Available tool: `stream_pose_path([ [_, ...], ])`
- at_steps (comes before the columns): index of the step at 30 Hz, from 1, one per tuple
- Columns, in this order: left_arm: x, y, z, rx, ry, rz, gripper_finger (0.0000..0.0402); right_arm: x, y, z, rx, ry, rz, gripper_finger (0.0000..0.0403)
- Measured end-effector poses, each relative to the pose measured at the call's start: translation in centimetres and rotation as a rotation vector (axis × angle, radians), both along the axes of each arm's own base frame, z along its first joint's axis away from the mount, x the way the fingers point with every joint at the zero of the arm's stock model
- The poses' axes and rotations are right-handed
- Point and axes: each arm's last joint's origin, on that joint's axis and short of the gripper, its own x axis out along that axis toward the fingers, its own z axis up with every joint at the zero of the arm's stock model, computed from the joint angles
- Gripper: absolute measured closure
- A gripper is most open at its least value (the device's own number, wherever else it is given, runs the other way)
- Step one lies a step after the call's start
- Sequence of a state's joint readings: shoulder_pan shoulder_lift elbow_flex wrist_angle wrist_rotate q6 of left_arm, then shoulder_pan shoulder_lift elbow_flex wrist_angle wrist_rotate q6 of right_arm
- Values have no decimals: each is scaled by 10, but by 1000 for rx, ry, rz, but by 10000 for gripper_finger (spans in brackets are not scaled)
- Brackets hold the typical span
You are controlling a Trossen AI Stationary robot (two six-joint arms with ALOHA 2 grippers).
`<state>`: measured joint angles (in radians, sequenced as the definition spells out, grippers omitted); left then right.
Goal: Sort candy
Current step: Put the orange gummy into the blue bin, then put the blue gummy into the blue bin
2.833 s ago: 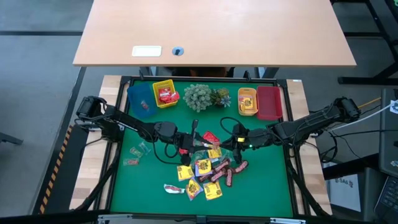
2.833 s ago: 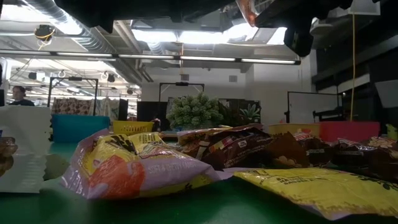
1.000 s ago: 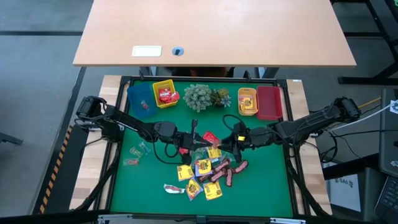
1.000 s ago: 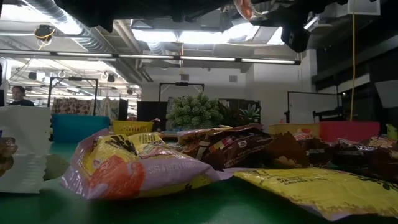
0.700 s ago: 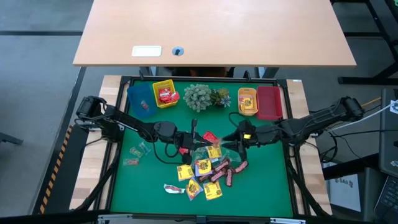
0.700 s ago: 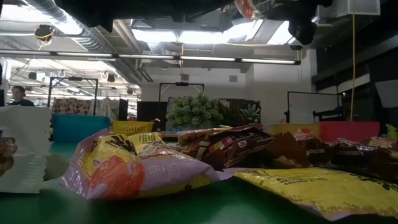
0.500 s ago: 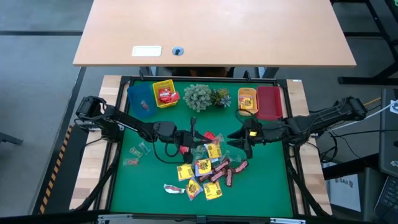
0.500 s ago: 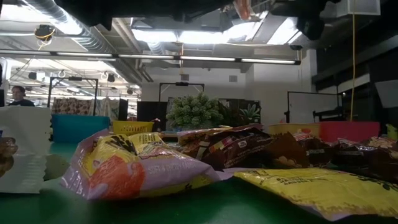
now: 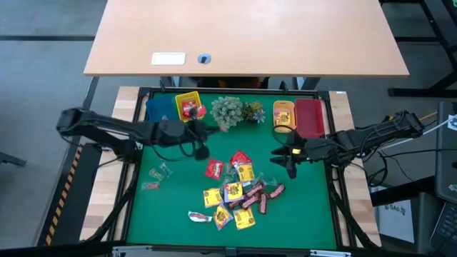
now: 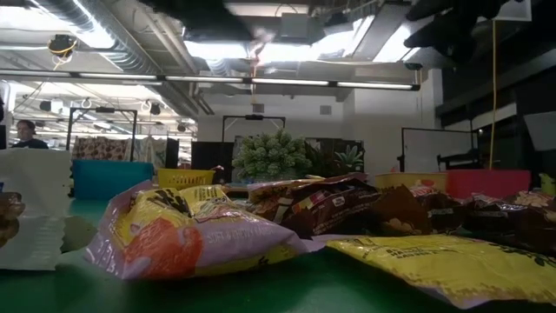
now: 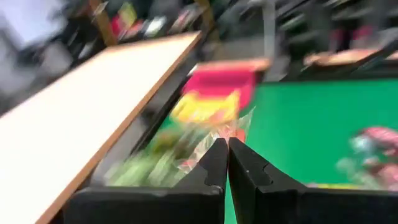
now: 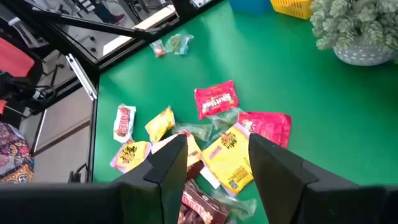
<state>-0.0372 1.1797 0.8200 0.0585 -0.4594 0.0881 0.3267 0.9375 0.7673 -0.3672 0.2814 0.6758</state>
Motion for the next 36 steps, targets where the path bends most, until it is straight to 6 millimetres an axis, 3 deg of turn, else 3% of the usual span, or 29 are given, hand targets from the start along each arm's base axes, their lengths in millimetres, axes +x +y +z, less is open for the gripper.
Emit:
stream_pose_path([
  [8,-82,22,0,-152,229,391,401,0,0,0,1,5,3,232],
  [13,-117,27,-10,-279,333,576,401,0,0,0,1,4,4,232],
  [18,-129,32,-18,-311,438,689,401,0,0,0,1,4,4,233],
  [27,-132,42,-21,-335,439,801,398,0,0,0,1,4,4,233],
  [36,-134,49,-21,-352,420,863,303,0,0,0,1,4,4,233],
])
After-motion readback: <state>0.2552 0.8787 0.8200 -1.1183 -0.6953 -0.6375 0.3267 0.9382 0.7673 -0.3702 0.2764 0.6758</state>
